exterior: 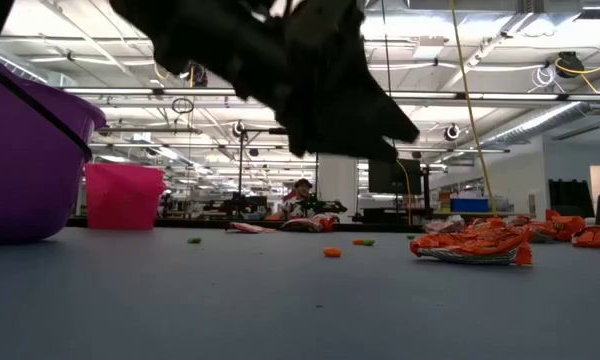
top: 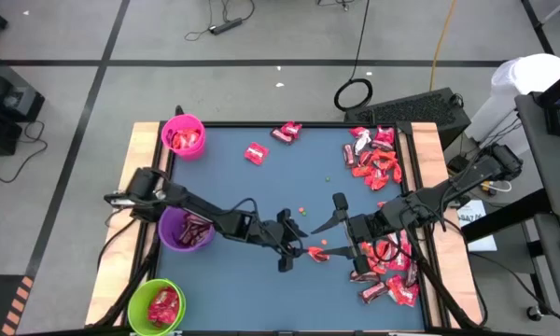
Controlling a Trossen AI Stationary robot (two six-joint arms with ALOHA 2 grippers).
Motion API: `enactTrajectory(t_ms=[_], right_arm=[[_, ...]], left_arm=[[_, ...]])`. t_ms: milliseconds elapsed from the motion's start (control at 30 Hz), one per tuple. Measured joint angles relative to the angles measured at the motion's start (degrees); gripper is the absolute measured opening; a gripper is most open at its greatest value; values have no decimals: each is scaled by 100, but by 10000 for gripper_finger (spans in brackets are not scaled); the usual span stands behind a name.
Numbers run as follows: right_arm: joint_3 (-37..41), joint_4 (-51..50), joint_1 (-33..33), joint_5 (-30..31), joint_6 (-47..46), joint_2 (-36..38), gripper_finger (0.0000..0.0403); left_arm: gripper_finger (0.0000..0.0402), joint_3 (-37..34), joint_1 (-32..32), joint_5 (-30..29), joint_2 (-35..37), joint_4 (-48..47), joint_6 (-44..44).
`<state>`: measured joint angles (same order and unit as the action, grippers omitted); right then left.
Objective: Organize candy in baskets
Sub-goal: Put the orange chocolate into the pink bucket
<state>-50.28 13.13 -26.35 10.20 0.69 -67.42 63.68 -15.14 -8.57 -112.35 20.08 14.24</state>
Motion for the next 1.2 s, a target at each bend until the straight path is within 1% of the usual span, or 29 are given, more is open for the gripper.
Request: enactTrajectory(t_ms=[200, 367, 533, 600, 667, 733, 933, 1000, 1033, 1100, 1200], right_arm=[[0, -15, -1, 2, 2, 0, 215], [0, -14, 0, 4, 2, 0, 215], [1, -31, 0, 7, 2, 0, 215], [2, -92, 0, 11, 4, 0, 215], [2, -178, 0, 15, 2, 0, 215], [2, -264, 0, 17, -22, 0, 215], [3, -262, 0, 24, -12, 0, 215], [2, -257, 0, 28, 2, 0, 215], [3, -256, 2, 28, 2, 0, 215], [2, -263, 0, 28, -12, 0, 215], [2, -269, 2, 28, -139, 0, 215]], left_arm=[[222, 33, 28, 115, -686, 799, -15], [222, 226, 127, 139, -1087, 790, 0], [221, 447, 136, 453, -1383, 773, -9], [213, 465, 140, 531, -1453, 753, -27], [196, 496, 144, 535, -1497, 757, -150], [169, 498, 132, 524, -1510, 731, -298], [58, 498, 118, 513, -1504, 655, -310], [27, 501, 114, 515, -1504, 655, -362], [18, 501, 114, 516, -1504, 653, -413], [14, 501, 112, 504, -1504, 662, -434], [27, 498, 108, 406, -1504, 717, -428]])
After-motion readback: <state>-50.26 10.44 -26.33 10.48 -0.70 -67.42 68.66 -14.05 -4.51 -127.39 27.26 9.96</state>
